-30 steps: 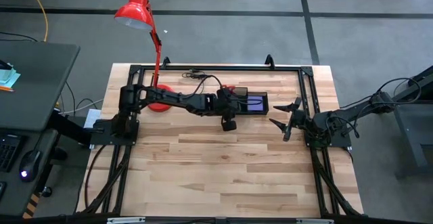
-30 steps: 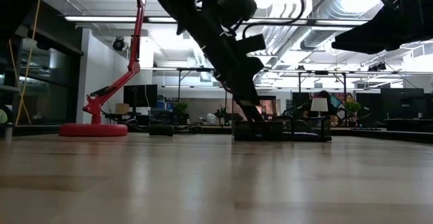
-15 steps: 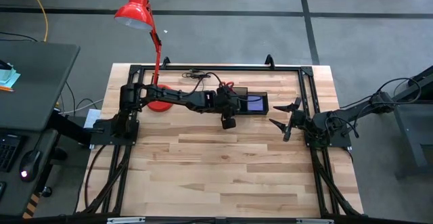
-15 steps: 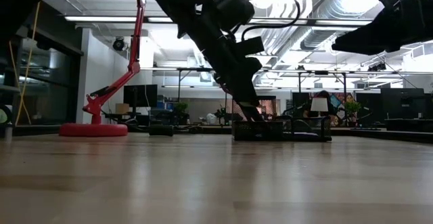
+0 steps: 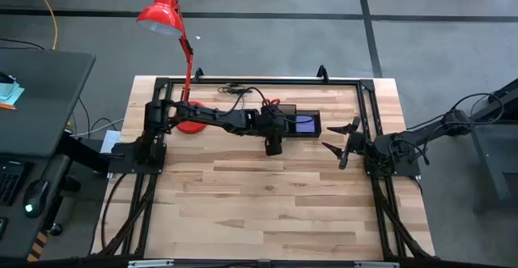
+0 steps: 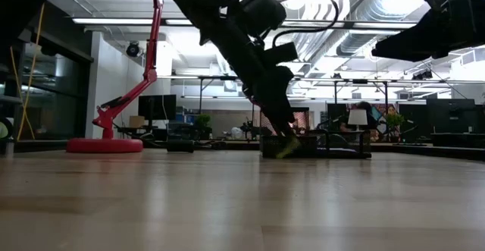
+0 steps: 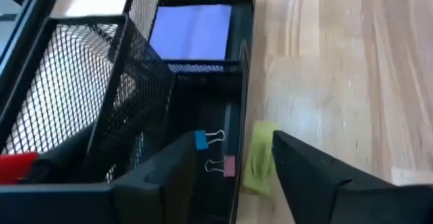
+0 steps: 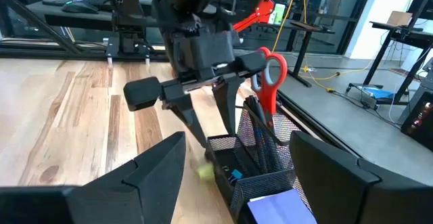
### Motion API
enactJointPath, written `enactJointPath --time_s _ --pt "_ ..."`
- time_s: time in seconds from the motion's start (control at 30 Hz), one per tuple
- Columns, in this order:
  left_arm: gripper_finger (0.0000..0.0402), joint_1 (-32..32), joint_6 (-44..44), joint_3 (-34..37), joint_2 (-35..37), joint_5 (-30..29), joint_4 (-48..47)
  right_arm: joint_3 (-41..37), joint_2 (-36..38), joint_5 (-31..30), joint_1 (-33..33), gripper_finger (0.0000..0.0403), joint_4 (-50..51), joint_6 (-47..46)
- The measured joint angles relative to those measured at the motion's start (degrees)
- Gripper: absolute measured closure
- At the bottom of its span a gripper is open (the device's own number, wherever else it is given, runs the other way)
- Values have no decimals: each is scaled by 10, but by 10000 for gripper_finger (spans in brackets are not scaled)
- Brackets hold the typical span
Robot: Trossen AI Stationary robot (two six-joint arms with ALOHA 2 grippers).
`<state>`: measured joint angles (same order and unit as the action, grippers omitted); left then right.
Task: Pick and place office supplies into organizer
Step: Put the light green eraser into the black desk organizer
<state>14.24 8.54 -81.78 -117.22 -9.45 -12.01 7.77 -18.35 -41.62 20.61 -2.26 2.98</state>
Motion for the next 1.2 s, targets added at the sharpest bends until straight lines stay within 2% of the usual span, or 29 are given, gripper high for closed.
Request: enactJointPath --time_s 0.17,0.3,0.4,0.57,0.8,0.93,1.03,1.2 --pt "190 0 -13 0 -8 -5 2 0 0 0 0 143 0 0" --pt "179 -8 -16 0 -8 -3 3 0 0 0 0 143 0 0" --pt "180 -25 -14 0 -8 -5 -6 0 0 0 0 143 0 0" --pt "192 -49 71 0 -8 -4 -62 0 0 0 0 143 0 0" --pt "200 -41 82 -2 -8 31 -73 0 0 0 0 143 0 0" --pt "198 -29 60 -47 -15 65 -108 0 0 0 0 143 2 0" --pt "193 -18 39 -90 -26 100 -172 0 0 0 0 143 3 0" --pt "190 -24 73 -132 -61 122 -214 0 1 0 0 143 11 0"
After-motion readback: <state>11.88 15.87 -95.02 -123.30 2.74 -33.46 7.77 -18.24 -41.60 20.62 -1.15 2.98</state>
